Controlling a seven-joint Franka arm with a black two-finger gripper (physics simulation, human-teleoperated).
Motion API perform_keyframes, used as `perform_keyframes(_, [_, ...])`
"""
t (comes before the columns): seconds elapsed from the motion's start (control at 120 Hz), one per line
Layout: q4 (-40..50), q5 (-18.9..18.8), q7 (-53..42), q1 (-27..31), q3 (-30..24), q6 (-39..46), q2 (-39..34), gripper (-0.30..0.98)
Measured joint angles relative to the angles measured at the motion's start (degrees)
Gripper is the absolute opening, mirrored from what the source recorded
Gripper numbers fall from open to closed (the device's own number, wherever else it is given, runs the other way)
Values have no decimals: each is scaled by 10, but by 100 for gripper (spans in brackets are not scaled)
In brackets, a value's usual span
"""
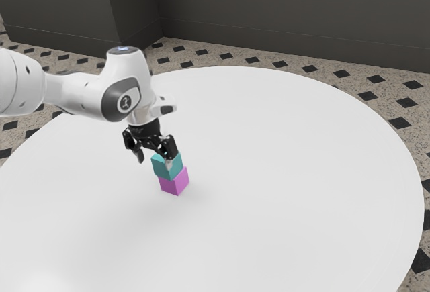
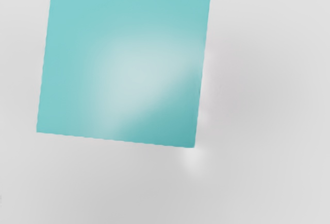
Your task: Pick up the blue block with one arm, and put the blue block on the table with one arm
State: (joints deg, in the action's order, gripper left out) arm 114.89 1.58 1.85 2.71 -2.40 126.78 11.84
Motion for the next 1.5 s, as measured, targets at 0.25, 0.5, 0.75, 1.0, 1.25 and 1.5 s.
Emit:
perform_keyframes(0.25, [-58,-2,-29,17,-1,23,64,67])
perform_keyframes(0.5, [-108,-2,-54,23,-4,27,118,66])
perform_keyframes(0.75, [-130,3,-70,25,-4,27,144,47])
perform_keyframes(1.0, [-140,1,-77,25,-5,20,147,39])
perform_keyframes(1.25, [-208,-26,-62,26,-86,-44,154,38])
perform_keyframes(1.5, [-155,-91,-13,24,-185,-43,142,37])
